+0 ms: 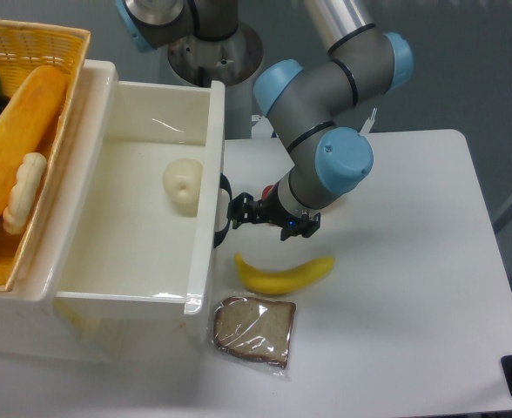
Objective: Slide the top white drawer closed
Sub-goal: 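Push the white drawer front inward into the cabinet with the gripper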
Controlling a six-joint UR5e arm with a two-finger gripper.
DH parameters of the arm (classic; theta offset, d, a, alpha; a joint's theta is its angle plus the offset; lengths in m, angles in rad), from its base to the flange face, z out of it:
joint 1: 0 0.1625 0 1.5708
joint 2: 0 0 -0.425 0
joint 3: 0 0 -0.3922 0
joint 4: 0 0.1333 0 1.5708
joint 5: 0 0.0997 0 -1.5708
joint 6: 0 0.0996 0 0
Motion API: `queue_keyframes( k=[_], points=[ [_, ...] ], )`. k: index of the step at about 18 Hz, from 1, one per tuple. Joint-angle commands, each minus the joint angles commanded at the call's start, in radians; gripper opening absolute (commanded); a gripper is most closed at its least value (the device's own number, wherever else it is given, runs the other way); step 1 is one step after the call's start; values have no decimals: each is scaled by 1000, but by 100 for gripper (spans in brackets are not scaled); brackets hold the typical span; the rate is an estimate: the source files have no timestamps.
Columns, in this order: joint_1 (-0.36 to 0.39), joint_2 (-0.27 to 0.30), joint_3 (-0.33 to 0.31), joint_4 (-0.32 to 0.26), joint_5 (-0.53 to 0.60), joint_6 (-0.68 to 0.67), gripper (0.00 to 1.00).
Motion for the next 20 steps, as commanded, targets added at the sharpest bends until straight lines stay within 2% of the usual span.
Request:
queue_keyframes(
  k=[20],
  points=[
    [-92, 14, -5, -6, -40, -18, 100]
  ],
)
